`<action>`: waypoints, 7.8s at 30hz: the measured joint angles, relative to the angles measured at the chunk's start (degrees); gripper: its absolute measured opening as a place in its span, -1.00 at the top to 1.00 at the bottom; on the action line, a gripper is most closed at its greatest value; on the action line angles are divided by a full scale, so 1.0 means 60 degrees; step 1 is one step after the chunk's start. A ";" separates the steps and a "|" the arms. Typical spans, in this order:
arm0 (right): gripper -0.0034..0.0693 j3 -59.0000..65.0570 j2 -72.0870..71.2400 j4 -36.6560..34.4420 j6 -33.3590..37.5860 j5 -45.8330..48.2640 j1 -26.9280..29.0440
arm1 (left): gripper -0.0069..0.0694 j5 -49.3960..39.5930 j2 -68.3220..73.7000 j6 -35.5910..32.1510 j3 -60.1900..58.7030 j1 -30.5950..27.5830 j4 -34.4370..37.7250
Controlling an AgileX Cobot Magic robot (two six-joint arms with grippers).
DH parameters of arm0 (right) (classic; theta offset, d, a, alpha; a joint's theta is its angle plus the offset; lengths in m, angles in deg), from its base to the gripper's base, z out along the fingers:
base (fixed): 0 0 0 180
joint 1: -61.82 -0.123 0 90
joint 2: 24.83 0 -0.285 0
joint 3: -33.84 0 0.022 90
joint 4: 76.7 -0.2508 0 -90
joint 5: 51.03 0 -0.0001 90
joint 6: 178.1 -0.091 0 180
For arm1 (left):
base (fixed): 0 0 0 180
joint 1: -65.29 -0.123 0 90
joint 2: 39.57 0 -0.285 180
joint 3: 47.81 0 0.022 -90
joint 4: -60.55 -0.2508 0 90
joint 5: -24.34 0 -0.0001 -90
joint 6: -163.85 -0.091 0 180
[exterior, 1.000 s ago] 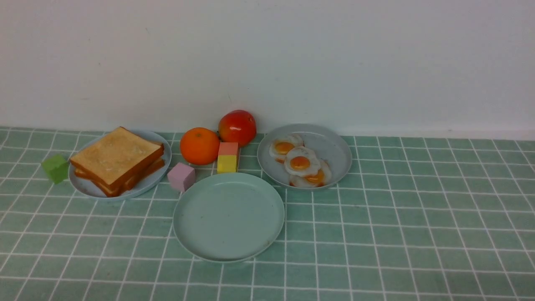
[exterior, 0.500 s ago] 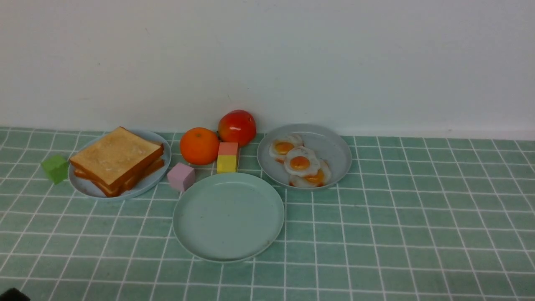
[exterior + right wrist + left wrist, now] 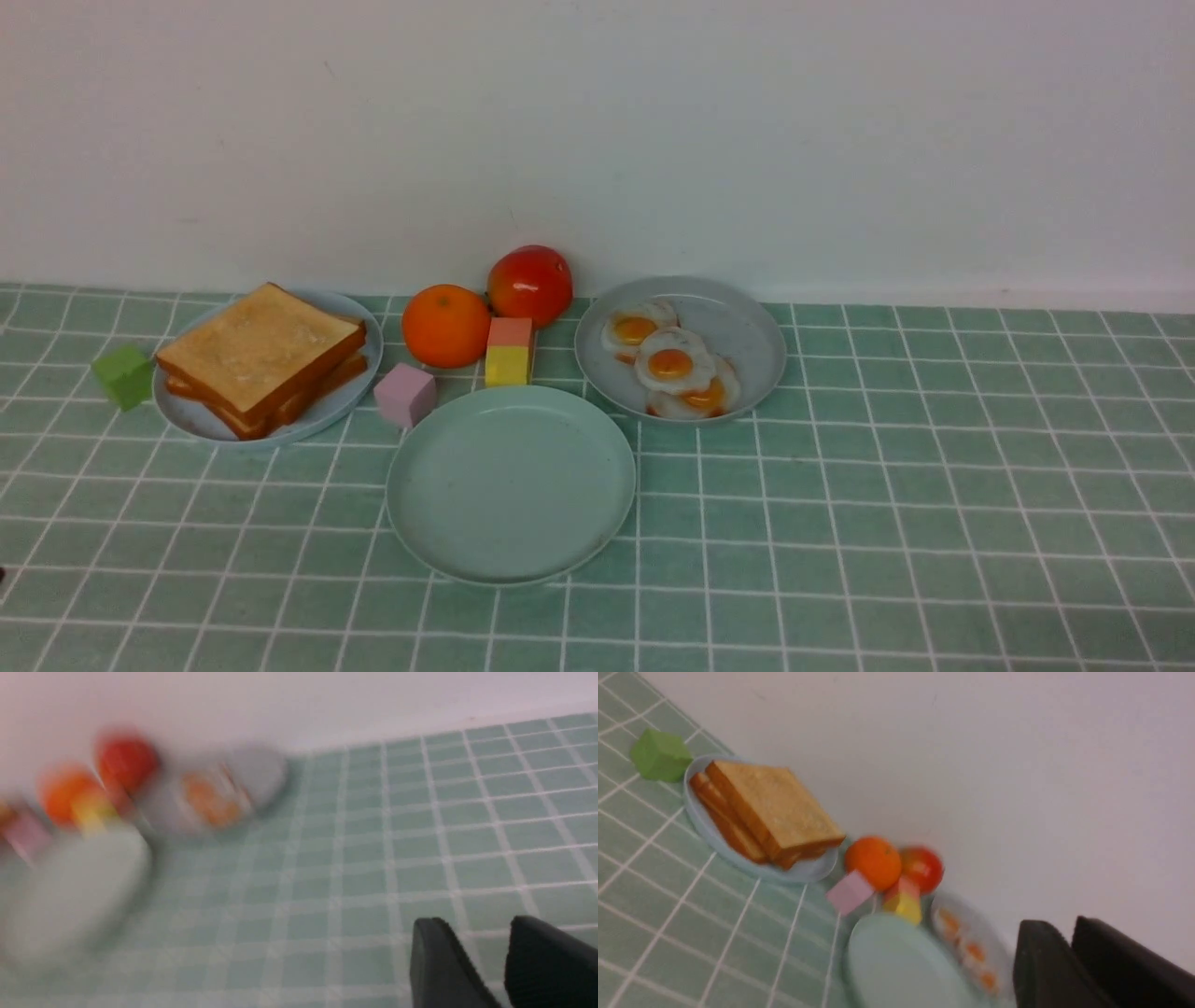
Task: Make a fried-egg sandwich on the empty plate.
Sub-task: Use the left arm to grab a slice of bread, then use the left arm to put a slice of bread into the empty plate in the middle, then use the right arm to grab a fried egg, then use the right arm to place the fried egg on the slice of bread in the middle, then use the left arm to grab a slice of bread
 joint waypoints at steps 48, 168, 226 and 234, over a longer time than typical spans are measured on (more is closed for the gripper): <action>0.89 -0.9439 0.7042 -0.0502 0.3247 0.7531 -0.1326 | 0.20 -0.2670 1.6442 -0.8045 1.0700 0.0105 -0.2859; -0.10 -2.0412 2.3843 -0.4145 0.4737 0.5216 -0.1330 | 0.85 -0.2417 0.2491 -0.1725 0.3491 0.4575 -0.2561; -0.22 -1.6492 2.1678 -0.6787 0.5212 0.3414 -0.3945 | 0.85 -0.3470 0.2491 -0.1718 0.3491 0.4575 -0.4212; -0.15 -1.6417 1.9312 -0.4803 0.4445 0.6348 -0.2938 | 0.85 -0.3781 0.3592 -0.0827 0.3491 0.4575 -0.4176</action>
